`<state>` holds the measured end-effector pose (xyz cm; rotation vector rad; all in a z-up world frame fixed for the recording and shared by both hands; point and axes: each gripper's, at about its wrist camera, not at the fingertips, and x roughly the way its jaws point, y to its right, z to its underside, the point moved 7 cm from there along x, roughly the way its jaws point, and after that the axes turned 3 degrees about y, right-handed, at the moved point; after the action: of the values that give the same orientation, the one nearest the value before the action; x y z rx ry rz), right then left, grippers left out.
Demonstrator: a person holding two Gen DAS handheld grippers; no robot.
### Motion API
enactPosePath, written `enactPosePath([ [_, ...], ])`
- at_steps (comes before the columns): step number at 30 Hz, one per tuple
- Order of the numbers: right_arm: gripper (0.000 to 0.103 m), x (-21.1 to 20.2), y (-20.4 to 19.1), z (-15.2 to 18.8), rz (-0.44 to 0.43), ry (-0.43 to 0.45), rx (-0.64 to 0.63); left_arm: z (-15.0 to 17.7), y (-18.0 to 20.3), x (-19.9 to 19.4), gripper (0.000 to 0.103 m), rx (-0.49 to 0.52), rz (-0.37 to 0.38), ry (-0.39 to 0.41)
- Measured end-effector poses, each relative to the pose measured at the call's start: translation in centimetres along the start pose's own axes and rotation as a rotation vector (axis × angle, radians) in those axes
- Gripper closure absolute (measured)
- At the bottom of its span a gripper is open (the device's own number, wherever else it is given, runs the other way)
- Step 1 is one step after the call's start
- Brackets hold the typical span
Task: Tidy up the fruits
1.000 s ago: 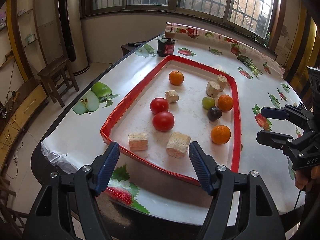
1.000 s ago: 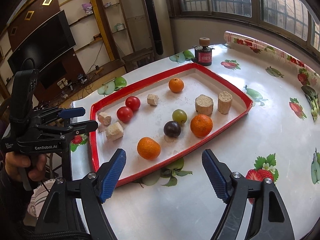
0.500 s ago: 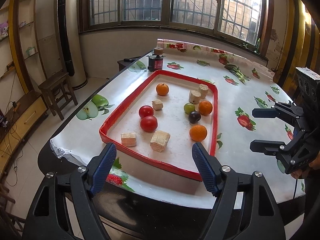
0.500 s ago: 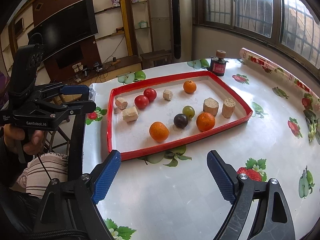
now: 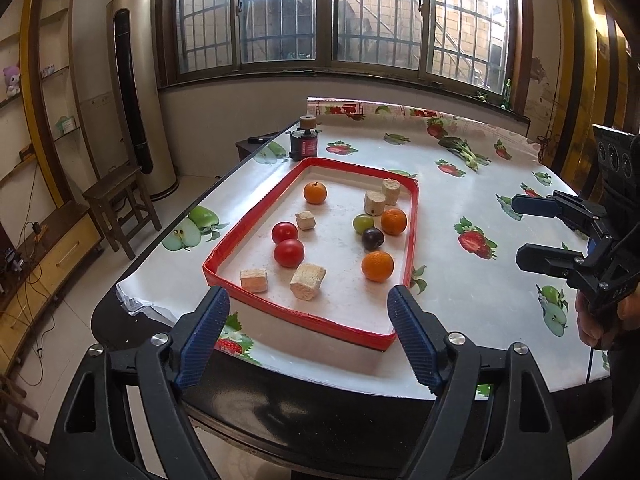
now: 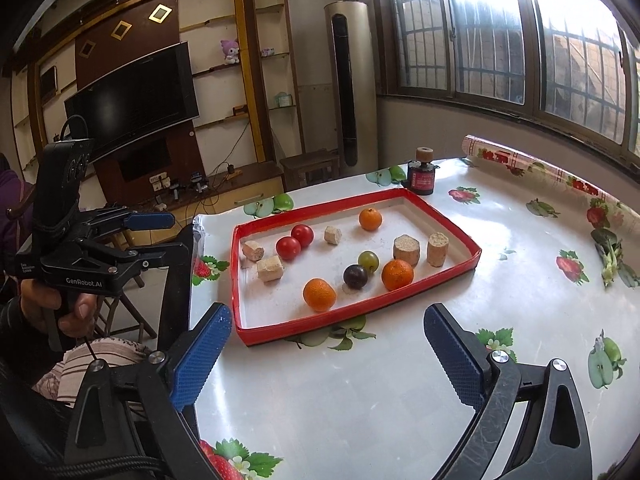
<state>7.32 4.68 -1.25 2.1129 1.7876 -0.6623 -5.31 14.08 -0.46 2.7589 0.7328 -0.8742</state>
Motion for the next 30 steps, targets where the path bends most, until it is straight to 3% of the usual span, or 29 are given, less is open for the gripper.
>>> enactPosePath([
  [9,0.002,-1.5,-0.9,0.7,0.054,0.001,-0.088,-0.3,1.3,-1.8,0.019,0.023,0.002,0.036],
  [15,0.002,-1.8,-1.6,1.2,0.038,0.002,-0.116,-0.8,1.9,-2.8,0.019,0.04,0.004,0.062],
  [30,0.002,-3.6,-0.2,2.4,0.037,0.003,-0.07,-0.8,2.0,-3.8,0.019,0.041,0.009,0.085],
])
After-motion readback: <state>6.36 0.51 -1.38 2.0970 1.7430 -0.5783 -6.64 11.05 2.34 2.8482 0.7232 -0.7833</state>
